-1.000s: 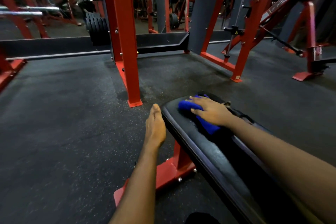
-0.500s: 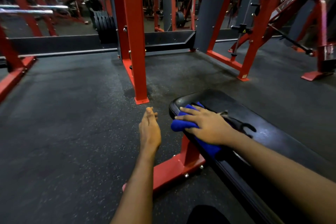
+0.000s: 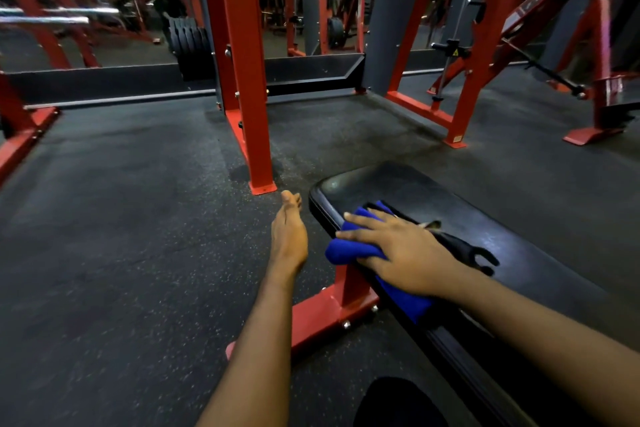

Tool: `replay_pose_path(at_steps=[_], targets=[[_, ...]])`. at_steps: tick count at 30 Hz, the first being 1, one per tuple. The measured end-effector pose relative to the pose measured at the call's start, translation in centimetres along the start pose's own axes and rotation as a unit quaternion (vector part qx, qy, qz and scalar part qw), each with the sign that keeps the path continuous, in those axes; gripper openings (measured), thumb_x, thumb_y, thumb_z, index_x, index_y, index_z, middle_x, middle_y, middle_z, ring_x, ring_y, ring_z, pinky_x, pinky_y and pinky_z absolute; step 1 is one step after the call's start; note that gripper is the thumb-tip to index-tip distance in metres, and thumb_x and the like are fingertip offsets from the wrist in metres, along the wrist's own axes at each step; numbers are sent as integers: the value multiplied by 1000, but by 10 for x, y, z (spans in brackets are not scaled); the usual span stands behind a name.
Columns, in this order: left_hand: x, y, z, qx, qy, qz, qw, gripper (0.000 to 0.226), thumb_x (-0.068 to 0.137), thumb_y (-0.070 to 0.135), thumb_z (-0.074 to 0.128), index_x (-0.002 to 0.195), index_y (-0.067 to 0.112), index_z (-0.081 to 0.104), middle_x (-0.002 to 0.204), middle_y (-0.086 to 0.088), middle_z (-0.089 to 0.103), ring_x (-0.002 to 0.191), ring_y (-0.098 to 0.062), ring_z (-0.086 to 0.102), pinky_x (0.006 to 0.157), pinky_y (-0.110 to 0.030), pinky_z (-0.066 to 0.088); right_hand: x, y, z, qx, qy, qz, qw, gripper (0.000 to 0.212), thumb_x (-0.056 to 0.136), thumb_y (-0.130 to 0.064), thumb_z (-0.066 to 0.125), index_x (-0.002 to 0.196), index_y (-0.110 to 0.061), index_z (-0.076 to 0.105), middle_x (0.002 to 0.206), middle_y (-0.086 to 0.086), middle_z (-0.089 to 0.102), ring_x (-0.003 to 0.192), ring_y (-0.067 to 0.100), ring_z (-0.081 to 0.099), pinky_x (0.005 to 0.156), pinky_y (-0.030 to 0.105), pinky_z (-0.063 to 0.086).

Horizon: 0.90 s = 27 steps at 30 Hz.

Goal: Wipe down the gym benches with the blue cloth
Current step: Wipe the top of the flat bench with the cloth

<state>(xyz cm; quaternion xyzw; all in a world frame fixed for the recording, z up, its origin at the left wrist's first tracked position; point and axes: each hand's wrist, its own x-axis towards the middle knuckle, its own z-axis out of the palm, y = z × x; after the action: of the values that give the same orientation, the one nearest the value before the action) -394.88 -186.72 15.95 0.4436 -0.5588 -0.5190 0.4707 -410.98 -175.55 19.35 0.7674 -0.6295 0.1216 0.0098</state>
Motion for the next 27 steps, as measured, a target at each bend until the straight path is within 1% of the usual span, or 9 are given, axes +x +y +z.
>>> replay_pose_path(at_steps=[2,7,9,11,15,19,23,25,27], targets=[[4,-1,4,-14,-31,-14,999,103,76,86,15,145,15,43,148,-4,47,135,-15,44,118,-46,27,-2,4,-2,9,-15,10,1000,50,94,-41,49,143,-46,44,158,-17,28,148,6,19,122,28,10],[8,-4,0,-61,-17,-33,997,99,77,81,12,150,17,35,144,-8,51,129,-15,49,118,-48,26,90,25,9,37,-21,88,995,47,95,-38,51,142,-41,48,157,-9,35,144,19,33,118,39,27],[10,-8,2,-64,10,-34,997,108,72,89,12,149,17,37,141,-8,54,127,-15,51,117,-49,28,122,35,11,43,-22,148,988,47,96,-38,50,143,-39,46,159,-9,31,145,20,31,117,41,28],[10,-6,9,-39,21,-33,998,103,77,85,12,147,16,40,143,-8,53,132,-19,49,118,-47,27,129,39,11,43,-23,158,986,49,96,-42,50,145,-40,42,160,-10,28,147,19,26,118,43,26],[8,-2,37,44,18,-29,998,66,103,51,12,150,11,37,155,-13,35,145,-26,30,119,-35,18,82,59,9,21,-14,159,987,51,95,-46,52,145,-43,41,160,-12,27,148,16,24,119,43,23],[12,-12,66,82,4,-4,997,61,106,42,13,156,7,8,164,-6,0,151,-14,-2,118,-24,-4,73,131,0,10,-30,235,971,51,95,-51,48,145,-43,40,161,-4,27,148,22,26,118,50,24],[13,-24,73,98,26,7,995,60,106,40,15,156,9,2,164,-4,-4,150,-12,-6,116,-21,-6,104,144,-7,3,-13,316,949,49,98,-51,43,144,-36,42,159,-3,32,141,31,37,114,48,31],[14,-24,72,100,28,8,995,59,106,39,15,156,8,3,164,-4,-3,150,-11,-5,114,-19,-7,112,128,-6,-10,-27,294,955,53,98,-55,40,149,-40,34,163,-7,22,145,29,29,116,49,26],[14,-23,72,99,27,10,995,59,106,39,15,156,9,3,164,-3,-3,150,-11,-5,112,-16,-7,96,119,-1,-23,-40,210,977,56,98,-56,40,151,-41,31,163,-11,20,149,22,21,121,46,19]])
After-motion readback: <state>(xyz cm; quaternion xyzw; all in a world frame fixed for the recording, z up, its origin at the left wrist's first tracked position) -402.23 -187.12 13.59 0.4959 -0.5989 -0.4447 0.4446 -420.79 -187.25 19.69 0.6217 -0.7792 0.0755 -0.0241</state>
